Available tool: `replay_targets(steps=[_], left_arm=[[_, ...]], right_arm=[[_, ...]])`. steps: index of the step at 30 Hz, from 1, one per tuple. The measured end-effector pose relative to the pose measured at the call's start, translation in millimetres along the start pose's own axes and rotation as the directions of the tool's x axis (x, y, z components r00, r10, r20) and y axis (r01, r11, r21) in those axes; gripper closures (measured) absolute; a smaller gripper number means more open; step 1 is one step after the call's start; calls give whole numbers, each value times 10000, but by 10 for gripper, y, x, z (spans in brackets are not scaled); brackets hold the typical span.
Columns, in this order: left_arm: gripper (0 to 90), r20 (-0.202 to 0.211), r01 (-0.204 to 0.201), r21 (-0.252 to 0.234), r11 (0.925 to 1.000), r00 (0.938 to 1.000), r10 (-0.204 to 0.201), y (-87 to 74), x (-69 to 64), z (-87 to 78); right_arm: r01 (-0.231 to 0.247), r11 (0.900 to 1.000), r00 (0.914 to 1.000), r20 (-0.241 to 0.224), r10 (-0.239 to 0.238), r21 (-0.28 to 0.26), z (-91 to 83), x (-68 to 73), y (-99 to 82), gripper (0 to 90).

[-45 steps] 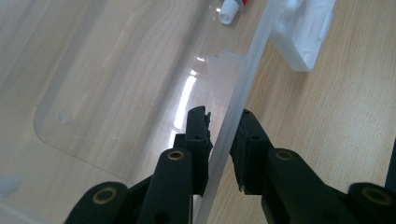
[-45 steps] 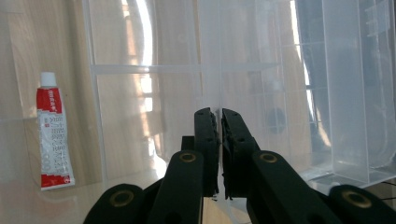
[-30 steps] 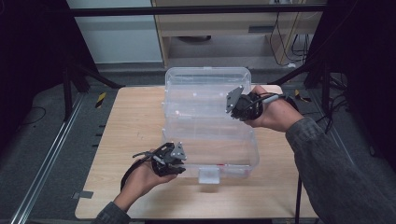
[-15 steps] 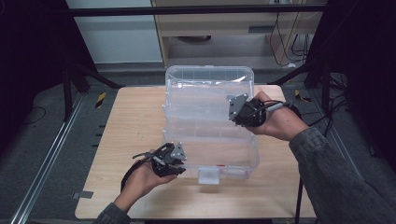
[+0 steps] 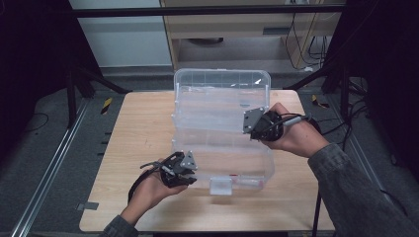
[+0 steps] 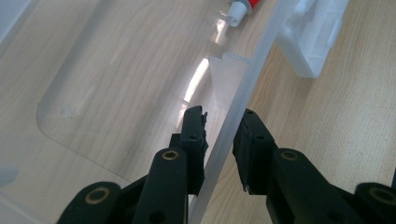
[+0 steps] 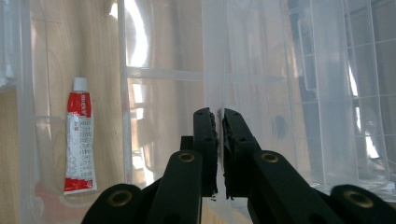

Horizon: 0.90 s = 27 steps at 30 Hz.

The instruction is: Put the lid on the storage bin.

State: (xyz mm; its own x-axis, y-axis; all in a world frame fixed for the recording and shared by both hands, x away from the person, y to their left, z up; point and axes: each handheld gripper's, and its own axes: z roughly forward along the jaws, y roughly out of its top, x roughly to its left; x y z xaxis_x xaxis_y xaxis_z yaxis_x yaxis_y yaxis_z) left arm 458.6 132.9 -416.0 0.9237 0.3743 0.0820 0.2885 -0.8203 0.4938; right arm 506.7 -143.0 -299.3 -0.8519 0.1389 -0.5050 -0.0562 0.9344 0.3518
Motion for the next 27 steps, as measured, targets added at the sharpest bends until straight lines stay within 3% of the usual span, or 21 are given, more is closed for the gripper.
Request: replay_targets(steps=[1,14,15,16,17,20,21,23,24,25,27], left_arm=[[739,-57,-454,7,9990,9990,454,9,29,-2],[735,-129,-460,-33,9989,9989,459,0,21,-3],[734,-89,-139,-43,9999,9999,138,-7,-3,0],[732,-169,-430,-27,9991,9989,429,0,10,-2],[729,-216,-423,-13,9991,9989,423,1,3,-2],[725,-227,-13,-21,10000,9997,12,-5,-37,2],[726,-273,-376,-26,9993,9989,375,5,-20,1],[727,-258,83,-22,10000,9996,-83,-1,-68,4],[727,-278,69,-47,10000,9996,-70,1,-77,6],[727,-361,-377,-43,9993,9986,375,10,-53,5],[726,-323,-334,-76,9994,9989,331,6,-48,6]], right_arm=[[-14,10000,10000,9,15,-27,-2,7,-4,852],[-21,9997,9999,-125,18,-247,-46,136,-69,846],[-55,9997,9999,-136,51,-253,-49,142,-72,846],[-34,9996,9999,-150,30,-263,-54,147,-80,846],[-26,9996,9998,-197,20,-285,-56,146,-88,845],[-99,9991,9996,-271,88,-412,-57,125,-115,842],[-118,9990,9995,-286,105,-442,-56,115,-121,841],[-172,9987,9993,-339,155,-484,-51,102,-126,839],[-172,9987,9992,-370,155,-474,-51,99,-125,839],[-188,9986,9992,-370,170,-488,-48,104,-122,840],[-105,9991,9993,-369,90,-421,-50,123,-113,842]])
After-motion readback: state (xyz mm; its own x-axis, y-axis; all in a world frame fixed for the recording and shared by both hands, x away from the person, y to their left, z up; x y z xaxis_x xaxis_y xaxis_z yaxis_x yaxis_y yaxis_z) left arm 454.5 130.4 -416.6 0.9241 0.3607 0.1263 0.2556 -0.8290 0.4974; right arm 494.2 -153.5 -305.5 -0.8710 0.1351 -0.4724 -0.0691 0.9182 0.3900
